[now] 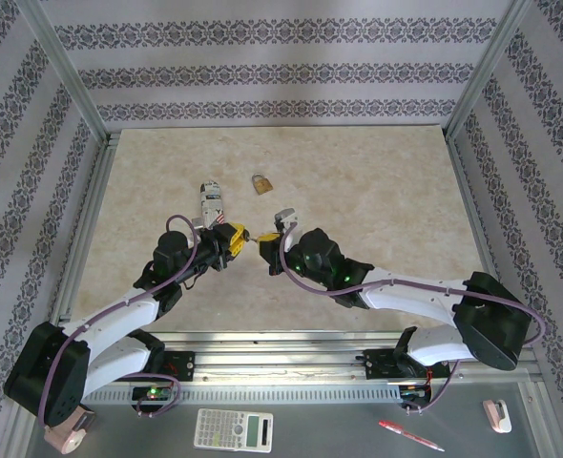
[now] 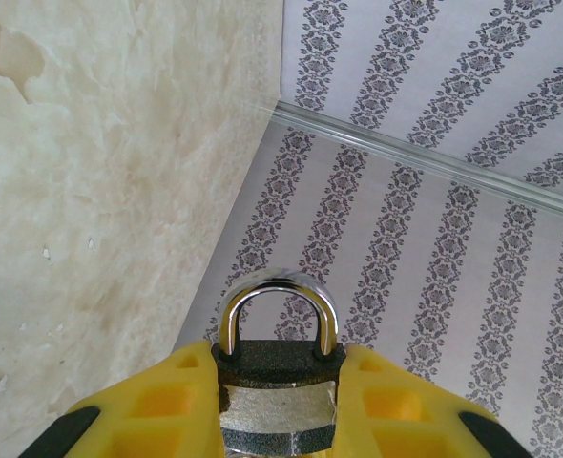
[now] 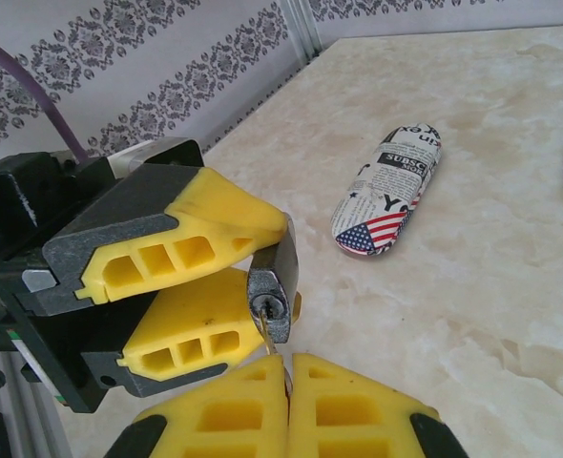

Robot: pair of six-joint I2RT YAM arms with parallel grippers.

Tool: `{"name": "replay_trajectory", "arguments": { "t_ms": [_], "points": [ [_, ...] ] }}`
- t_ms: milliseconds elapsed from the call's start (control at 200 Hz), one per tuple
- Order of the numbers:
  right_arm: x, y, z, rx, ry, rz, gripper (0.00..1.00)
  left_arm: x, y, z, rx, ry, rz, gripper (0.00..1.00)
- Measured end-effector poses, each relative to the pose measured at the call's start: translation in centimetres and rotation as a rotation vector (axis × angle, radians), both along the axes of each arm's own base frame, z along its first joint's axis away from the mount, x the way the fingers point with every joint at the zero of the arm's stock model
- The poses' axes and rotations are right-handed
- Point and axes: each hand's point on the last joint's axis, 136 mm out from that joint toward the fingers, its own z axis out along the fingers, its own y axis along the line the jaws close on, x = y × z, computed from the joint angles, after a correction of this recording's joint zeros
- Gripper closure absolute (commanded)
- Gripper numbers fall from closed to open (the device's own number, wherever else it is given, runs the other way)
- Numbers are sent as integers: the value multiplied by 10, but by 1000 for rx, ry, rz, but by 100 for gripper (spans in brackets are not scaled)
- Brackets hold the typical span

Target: Unlock with the key

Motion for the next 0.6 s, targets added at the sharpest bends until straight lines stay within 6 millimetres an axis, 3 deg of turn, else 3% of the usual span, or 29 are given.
{"name": "replay_trajectory", "arguments": {
  "t_ms": [600],
  "points": [
    [1,2,-10,-34,13,-15,100,-1,0,-6,20,15,-2,100]
  ]
}}
